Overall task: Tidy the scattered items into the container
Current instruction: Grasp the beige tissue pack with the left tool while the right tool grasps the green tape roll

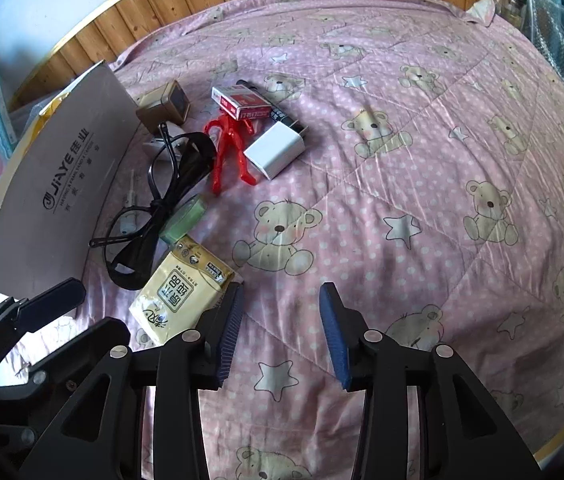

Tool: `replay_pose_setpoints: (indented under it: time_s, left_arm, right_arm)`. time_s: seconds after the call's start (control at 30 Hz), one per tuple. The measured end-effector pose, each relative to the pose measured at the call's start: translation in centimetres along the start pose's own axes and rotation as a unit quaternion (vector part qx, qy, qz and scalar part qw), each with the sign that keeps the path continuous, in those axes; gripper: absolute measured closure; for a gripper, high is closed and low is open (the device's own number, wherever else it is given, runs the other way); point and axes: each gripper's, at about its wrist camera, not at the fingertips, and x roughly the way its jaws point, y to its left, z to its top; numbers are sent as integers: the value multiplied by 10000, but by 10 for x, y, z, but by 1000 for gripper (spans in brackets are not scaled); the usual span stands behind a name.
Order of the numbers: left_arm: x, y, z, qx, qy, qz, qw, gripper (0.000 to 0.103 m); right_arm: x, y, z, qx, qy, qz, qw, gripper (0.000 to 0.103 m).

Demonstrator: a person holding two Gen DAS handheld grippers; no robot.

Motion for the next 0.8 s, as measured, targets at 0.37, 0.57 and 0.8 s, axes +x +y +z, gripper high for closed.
replay_pose_setpoints:
  time_s: [0.37, 0.57, 0.8]
  left_arm:
    - [35, 4, 5, 64, 351, 72, 9993, 37]
    - [54, 15, 1, 44, 508, 241, 9984, 37]
    - [54, 18, 1, 100, 345, -184, 9992, 74]
  right_arm:
    - [14, -6, 24, 18, 137, 310, 9994, 60]
    - [28, 6, 34, -16, 287, 746, 9968, 60]
    - [61, 21, 46, 182, 706, 1433, 9870, 60]
